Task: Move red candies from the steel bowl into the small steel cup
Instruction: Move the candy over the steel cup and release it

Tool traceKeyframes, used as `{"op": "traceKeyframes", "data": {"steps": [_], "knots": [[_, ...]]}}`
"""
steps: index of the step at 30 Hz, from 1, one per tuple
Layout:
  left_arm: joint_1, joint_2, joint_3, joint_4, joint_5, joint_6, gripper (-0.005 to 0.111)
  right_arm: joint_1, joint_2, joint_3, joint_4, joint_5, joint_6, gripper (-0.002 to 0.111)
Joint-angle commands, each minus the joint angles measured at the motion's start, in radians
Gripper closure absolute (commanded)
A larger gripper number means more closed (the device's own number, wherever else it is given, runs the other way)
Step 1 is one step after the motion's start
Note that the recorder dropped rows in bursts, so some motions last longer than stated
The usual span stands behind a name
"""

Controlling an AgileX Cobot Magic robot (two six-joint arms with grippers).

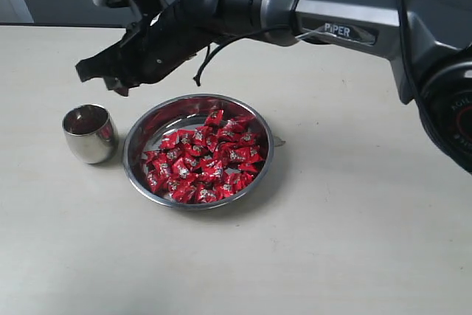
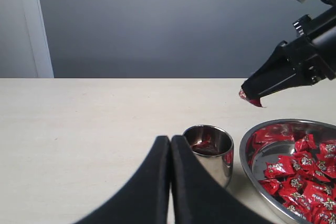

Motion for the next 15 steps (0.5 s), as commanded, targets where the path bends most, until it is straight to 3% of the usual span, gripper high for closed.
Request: {"op": "traceKeyframes", "data": {"steps": [1,8,15], "knots": [[-0.005,-0.005,0.001,0.0,-0.006,-0.004,0.106,0.052,0.004,-0.004,0.125,-0.038,-0.185,0.109],[-0.005,-0.005,0.001,0.0,-0.006,-0.004,0.106,0.091,0.039,-0.004,0.127,-0.101,-0.245,0.105],[-0.005,-0.005,0.001,0.0,-0.006,-0.004,0.106,0.091,0.051,-0.004,0.119,-0.138,-0.245,0.067]]}}
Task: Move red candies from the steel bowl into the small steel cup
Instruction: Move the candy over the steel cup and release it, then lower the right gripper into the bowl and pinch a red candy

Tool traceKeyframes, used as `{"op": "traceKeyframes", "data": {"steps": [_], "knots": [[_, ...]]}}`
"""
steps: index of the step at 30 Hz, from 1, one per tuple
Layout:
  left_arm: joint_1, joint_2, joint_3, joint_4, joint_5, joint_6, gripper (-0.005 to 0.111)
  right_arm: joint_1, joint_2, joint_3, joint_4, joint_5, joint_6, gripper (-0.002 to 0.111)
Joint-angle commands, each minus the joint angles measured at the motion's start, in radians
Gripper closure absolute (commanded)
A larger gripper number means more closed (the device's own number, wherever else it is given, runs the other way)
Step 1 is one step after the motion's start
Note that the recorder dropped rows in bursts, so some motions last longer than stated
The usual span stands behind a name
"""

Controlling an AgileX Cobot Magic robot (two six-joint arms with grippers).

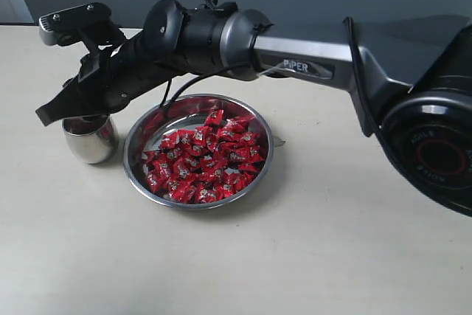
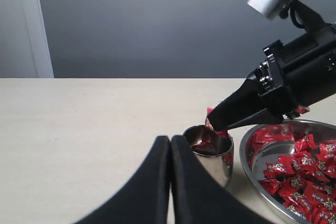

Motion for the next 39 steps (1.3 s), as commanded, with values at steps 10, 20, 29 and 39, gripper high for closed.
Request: {"op": "traceKeyframes", "data": {"steps": [10,20,29,39], "knots": [[-0.005,-0.005,0.001,0.0,-0.006,-0.004,0.106,-0.016,-0.015,-0.004,-0.146,-0.024,0.037,0.066],[-0.005,-0.005,0.001,0.0,-0.006,-0.004,0.106,-0.167,-0.013,-0.004,-0.705,0.308,0.731,0.066],[-0.005,-0.005,0.001,0.0,-0.006,-0.004,0.106,-0.197,0.001,-0.004,-0.726,0.289,0.733,0.066],[-0.005,-0.005,0.001,0.0,-0.006,-0.004,0.106,-0.197,0.078,-0.004,-0.717,0.294,0.733,0.066]]}}
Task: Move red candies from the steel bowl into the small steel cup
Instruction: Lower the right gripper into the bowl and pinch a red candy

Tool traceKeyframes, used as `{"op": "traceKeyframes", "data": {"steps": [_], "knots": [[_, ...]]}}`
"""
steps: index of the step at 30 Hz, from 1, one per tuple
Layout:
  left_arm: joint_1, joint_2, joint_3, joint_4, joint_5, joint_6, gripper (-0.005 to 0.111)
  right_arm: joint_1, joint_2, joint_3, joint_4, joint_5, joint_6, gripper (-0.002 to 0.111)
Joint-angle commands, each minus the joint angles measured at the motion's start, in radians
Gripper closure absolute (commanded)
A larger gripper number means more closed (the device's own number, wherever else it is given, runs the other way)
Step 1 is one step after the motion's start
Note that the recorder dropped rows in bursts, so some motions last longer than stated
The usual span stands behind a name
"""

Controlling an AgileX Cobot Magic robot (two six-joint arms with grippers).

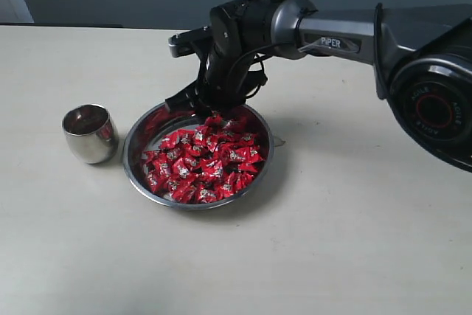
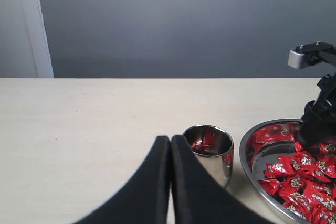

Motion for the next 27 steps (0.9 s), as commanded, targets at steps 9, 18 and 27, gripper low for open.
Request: {"op": "traceKeyframes", "data": {"steps": [9,18,27], "knots": [[-0.005,-0.005,0.001,0.0,-0.006,-0.004,0.106,-0.003,0.022,-0.004,-0.002,-0.06,0.017,0.066],[-0.005,-0.005,0.001,0.0,-0.006,-0.004,0.106,-0.003,0.03,-0.004,-0.002,-0.072,0.024,0.09],[-0.005,-0.005,0.001,0.0,-0.006,-0.004,0.106,-0.003,0.026,-0.004,-0.002,-0.072,0.024,0.104]]}}
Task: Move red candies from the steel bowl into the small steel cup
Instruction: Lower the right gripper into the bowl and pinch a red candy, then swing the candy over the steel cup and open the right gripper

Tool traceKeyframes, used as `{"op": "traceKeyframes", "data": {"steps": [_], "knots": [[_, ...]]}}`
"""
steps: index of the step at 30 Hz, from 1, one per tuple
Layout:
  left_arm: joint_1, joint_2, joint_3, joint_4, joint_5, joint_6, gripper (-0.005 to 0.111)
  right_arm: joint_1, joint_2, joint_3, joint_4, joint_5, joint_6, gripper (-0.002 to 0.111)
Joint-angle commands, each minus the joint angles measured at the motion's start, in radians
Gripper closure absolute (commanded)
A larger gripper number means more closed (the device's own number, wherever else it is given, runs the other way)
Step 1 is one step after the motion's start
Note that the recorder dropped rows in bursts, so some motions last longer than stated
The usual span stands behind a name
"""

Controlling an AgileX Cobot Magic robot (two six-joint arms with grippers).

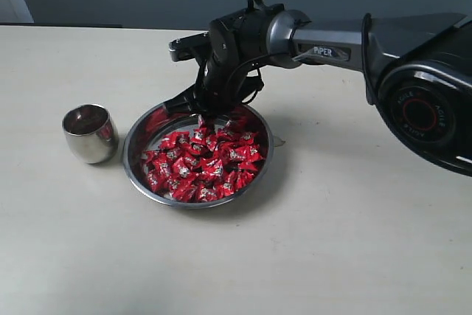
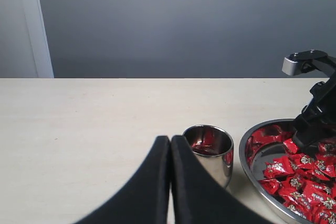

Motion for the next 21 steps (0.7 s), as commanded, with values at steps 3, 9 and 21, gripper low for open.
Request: {"op": "traceKeyframes", "data": {"steps": [3,9,21], "knots": [[-0.005,-0.005,0.001,0.0,-0.006,-0.004,0.106,0.005,-0.036,-0.004,-0.002,-0.024,0.0,0.108],[-0.005,-0.005,0.001,0.0,-0.006,-0.004,0.106,0.063,-0.125,-0.004,0.004,-0.1,-0.029,0.109],[-0.005,-0.005,0.001,0.0,-0.006,-0.004,0.106,0.254,-0.138,-0.004,0.138,-0.323,-0.193,0.109]]}}
